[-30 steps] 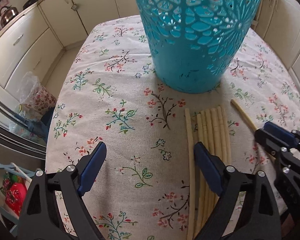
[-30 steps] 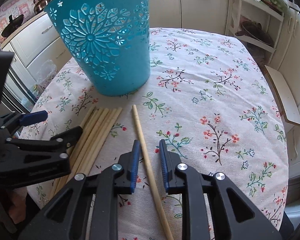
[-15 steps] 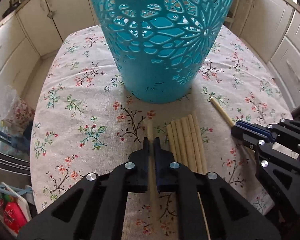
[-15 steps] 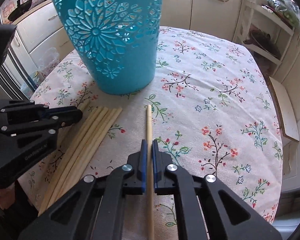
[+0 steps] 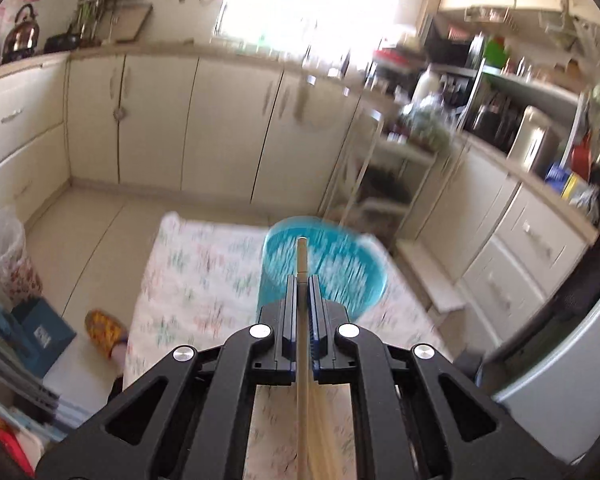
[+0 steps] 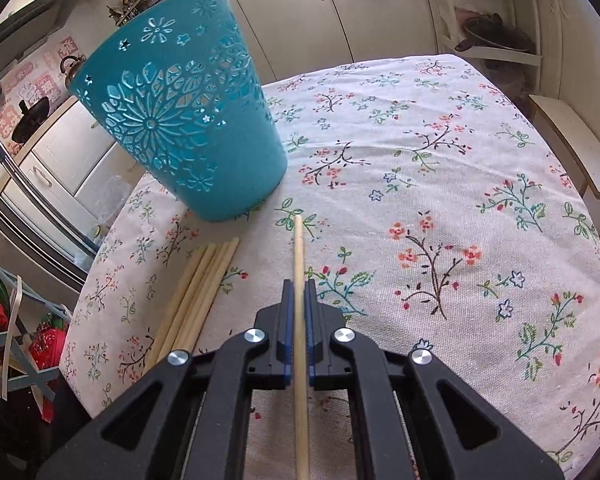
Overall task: Organize utensils
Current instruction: 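Lift the stick with the left gripper over the basket and open it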
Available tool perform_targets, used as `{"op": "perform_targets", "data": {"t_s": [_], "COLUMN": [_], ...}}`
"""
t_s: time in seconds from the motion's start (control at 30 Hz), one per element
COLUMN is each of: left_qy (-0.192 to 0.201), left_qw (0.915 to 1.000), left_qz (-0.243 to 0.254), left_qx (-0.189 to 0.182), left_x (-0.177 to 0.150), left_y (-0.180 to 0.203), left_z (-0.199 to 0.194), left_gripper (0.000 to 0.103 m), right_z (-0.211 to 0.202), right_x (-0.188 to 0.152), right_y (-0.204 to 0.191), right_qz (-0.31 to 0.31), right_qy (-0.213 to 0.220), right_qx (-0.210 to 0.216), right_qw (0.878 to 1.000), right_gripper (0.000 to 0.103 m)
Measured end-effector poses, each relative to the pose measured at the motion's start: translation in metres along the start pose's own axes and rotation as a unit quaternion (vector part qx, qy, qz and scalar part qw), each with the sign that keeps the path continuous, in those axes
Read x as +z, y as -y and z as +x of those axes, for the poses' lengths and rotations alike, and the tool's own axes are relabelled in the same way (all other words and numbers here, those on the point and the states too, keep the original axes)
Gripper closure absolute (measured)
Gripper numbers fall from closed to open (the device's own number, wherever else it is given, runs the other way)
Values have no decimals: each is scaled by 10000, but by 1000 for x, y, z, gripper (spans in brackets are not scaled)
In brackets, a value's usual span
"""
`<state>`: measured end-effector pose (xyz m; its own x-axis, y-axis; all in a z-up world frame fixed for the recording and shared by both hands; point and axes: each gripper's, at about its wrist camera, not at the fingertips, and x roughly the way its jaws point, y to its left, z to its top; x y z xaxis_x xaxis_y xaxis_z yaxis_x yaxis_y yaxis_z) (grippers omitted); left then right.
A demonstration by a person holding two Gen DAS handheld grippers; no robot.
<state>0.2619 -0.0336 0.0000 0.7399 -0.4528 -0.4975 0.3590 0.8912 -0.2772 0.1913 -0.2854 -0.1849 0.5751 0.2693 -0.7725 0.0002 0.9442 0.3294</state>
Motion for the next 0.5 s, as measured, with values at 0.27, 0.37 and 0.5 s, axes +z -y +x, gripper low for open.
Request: {"op": "perform_targets", "data": {"t_s": [0.27,0.37,0.5], "left_qy": [1331,1754,1715], "left_qw": [9910,9838,9835], "left_qz": [42,27,-42], "left_qx": [98,379,575], "left_x": [81,96,97], "left_y": [31,38,34], "left_z": [19,39,81], "left_gripper": [98,98,98], "right_z": [-1,-1,0], "right_x": [-3,-3,-3], "right_y": [5,9,12], "right_qz": [189,269,360], "right_qy": [84,91,90], "right_qx": [218,311,415], "right_qw": [9995,9991,9984], "right_gripper": [97,97,97]}}
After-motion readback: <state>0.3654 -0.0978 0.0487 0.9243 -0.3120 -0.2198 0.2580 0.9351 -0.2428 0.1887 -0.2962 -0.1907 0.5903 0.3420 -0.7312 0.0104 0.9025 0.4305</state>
